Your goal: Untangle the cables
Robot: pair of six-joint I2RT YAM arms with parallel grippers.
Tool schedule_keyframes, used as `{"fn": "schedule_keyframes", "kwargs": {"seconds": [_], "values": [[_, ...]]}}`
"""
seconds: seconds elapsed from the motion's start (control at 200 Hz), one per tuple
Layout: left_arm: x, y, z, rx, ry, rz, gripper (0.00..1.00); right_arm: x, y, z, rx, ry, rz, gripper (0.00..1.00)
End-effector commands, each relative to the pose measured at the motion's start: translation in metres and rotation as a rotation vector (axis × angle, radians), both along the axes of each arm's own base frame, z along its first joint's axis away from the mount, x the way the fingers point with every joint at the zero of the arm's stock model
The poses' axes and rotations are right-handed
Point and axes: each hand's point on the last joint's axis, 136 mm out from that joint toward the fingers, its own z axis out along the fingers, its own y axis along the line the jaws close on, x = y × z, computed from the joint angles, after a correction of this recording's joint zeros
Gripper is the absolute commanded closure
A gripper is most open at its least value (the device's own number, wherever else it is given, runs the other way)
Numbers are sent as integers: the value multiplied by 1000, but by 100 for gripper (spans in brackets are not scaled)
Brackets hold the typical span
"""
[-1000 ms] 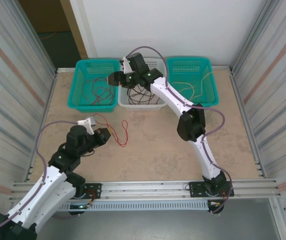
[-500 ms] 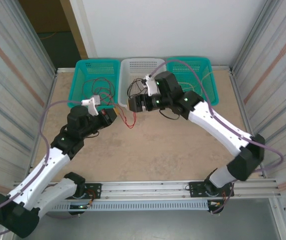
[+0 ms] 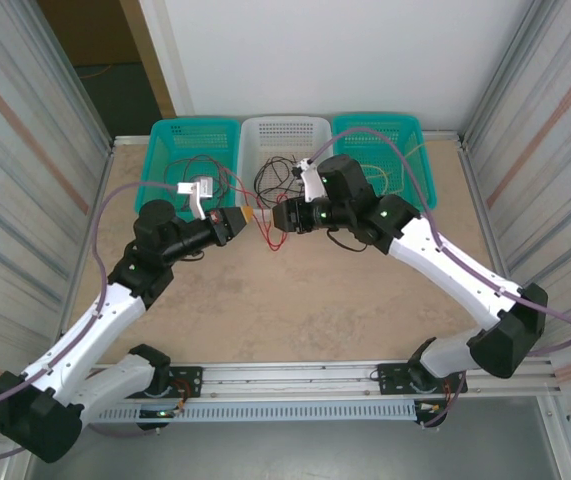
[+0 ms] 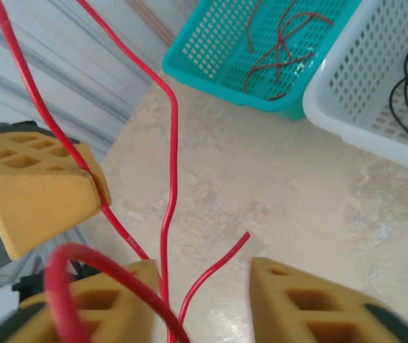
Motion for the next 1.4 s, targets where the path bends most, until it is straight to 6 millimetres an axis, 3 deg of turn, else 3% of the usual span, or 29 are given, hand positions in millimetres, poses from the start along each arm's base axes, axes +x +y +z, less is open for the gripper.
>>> {"fn": "schedule_keyframes", "kwargs": {"seconds": [0.0, 0.18, 0.24, 0.326, 0.371, 0.456, 0.496, 0.611, 0.666, 0.982, 1.182, 1.398], "values": [[-2, -4, 19, -14, -73, -28, 100, -5, -14, 5, -9, -24, -38, 81], [12, 12, -8, 67, 10, 96, 100, -2, -31, 20, 27, -52, -78, 100], [19, 21, -22, 108, 63, 157, 100, 0, -36, 25, 54, -52, -90, 100], [23, 30, -39, 143, 119, 200, 89, 2, -44, 32, 99, -41, -103, 100], [24, 29, -42, 140, 134, 191, 79, 3, -47, 34, 117, -34, -108, 100], [22, 25, -42, 130, 144, 161, 44, 4, -53, 36, 123, -30, -117, 100], [21, 26, -39, 129, 146, 156, 32, 5, -55, 35, 115, -31, -122, 100], [18, 33, -24, 118, 131, 161, 8, 5, -58, 32, 84, -32, -126, 100], [17, 36, -19, 111, 124, 160, 2, 5, -58, 32, 82, -31, -125, 100], [20, 4, -44, 28, 285, 5, 3, 1, -49, 38, 106, -34, -85, 100], [25, -13, -50, 16, 321, -38, 21, -5, -40, 36, 101, -33, -54, 100], [30, -14, -48, -1, 331, -26, 21, -12, -26, 33, 92, -34, -6, 100]]}}
